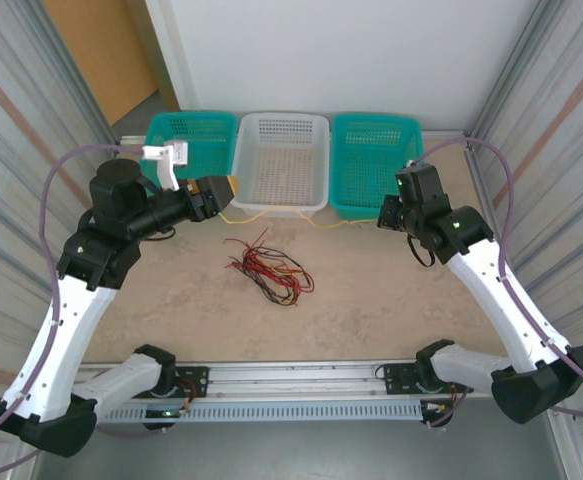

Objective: Untangle the cables

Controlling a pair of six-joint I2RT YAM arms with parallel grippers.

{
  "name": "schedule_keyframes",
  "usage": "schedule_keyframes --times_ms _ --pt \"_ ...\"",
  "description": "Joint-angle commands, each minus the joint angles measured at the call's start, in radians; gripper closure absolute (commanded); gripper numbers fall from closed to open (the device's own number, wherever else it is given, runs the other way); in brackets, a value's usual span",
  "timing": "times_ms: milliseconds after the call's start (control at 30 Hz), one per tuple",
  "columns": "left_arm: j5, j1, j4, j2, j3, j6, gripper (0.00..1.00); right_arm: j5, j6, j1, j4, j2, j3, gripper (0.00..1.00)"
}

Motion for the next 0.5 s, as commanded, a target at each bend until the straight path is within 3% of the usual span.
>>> schedule_keyframes --times_ms 0,167,333,400,467 --pt "-0.029 0.001 -0.088 0.0 0.022 0.068 0.29 0.023 -0.018 0.007 0.017 0.003 0.036 1.0" --pt "-0.151 0.001 -0.18 -0.027 0.027 0.121 0.17 0.027 -0.025 0.012 0.01 0.013 0.061 1.0" --pt "-0.155 0.001 -0.229 -0.027 0.0 0.139 0.17 0.034 -0.027 0.018 0.008 0.023 0.077 1.0" --pt "-0.149 0.001 -0.23 -0.021 -0.016 0.134 0.24 0.031 -0.027 0.021 0.012 0.025 0.079 1.0" --pt "-0.142 0.001 -0.213 -0.019 -0.031 0.12 0.38 0.033 -0.027 0.026 0.014 0.029 0.079 1.0"
